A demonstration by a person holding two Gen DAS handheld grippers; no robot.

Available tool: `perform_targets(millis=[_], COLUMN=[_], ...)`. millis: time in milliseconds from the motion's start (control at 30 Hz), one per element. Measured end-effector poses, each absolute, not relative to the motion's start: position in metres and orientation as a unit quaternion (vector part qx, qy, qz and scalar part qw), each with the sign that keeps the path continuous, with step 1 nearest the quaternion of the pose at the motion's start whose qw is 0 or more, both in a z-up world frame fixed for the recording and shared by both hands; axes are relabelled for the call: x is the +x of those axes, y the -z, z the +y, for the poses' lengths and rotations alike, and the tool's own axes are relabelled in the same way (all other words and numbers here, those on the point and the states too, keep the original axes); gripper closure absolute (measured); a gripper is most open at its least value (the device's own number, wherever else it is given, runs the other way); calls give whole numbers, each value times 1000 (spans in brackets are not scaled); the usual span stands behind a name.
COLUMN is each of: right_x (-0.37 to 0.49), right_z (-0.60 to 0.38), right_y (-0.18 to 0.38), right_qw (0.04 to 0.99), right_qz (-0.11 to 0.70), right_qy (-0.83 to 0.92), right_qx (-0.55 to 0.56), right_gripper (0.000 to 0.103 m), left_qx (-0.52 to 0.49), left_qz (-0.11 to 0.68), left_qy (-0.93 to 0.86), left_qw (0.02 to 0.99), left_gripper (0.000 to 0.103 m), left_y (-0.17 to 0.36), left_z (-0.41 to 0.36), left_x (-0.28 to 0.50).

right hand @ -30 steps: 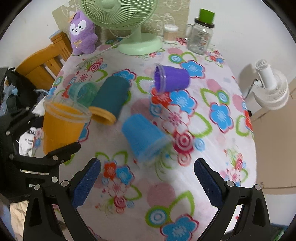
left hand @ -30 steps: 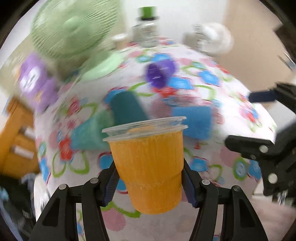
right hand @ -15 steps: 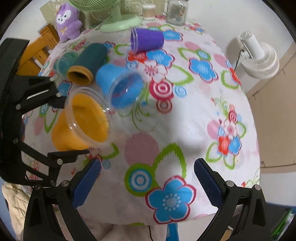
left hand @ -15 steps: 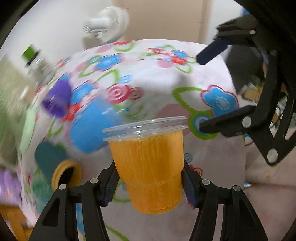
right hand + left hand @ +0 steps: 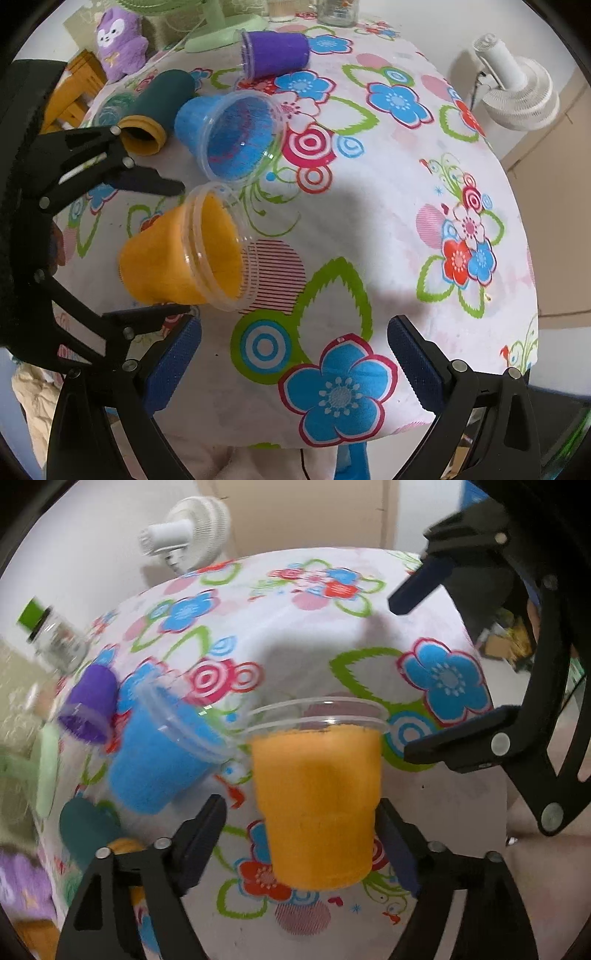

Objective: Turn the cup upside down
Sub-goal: 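Rotate the held orange cup with the left tool toward the right tool, then grasp the orange cup with the right tool while the left tool releases it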

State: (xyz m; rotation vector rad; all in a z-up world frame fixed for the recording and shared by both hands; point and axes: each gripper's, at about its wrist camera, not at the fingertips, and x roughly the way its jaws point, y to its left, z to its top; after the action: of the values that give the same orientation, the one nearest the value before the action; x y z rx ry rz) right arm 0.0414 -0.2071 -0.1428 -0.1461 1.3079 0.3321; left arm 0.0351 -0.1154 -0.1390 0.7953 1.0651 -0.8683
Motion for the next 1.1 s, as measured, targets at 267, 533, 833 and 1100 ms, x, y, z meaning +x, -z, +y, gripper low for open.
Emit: perform_targets(millis=[267, 533, 833, 1100], right_x=[53, 61, 41, 28], right_z=[-182, -152, -120, -98], right_y=[109, 96, 112, 139], right_qw=[776, 742, 644, 560], right_qz=[572, 536, 521, 542], right_qy=[-238, -333, -446, -494], right_qx=[-119, -227, -340, -386], right_gripper=[1, 1, 12, 24], left_qx=[253, 70, -90, -152], left_qz=[547, 631, 650, 650], left_qy=[258, 87, -20, -89], left_qw=[755, 768, 755, 739], left_gripper=[13, 11, 11, 11], left_y=[113, 116, 135, 151], left_z=[-84, -53, -46, -42], left_x=[19, 2, -29, -48])
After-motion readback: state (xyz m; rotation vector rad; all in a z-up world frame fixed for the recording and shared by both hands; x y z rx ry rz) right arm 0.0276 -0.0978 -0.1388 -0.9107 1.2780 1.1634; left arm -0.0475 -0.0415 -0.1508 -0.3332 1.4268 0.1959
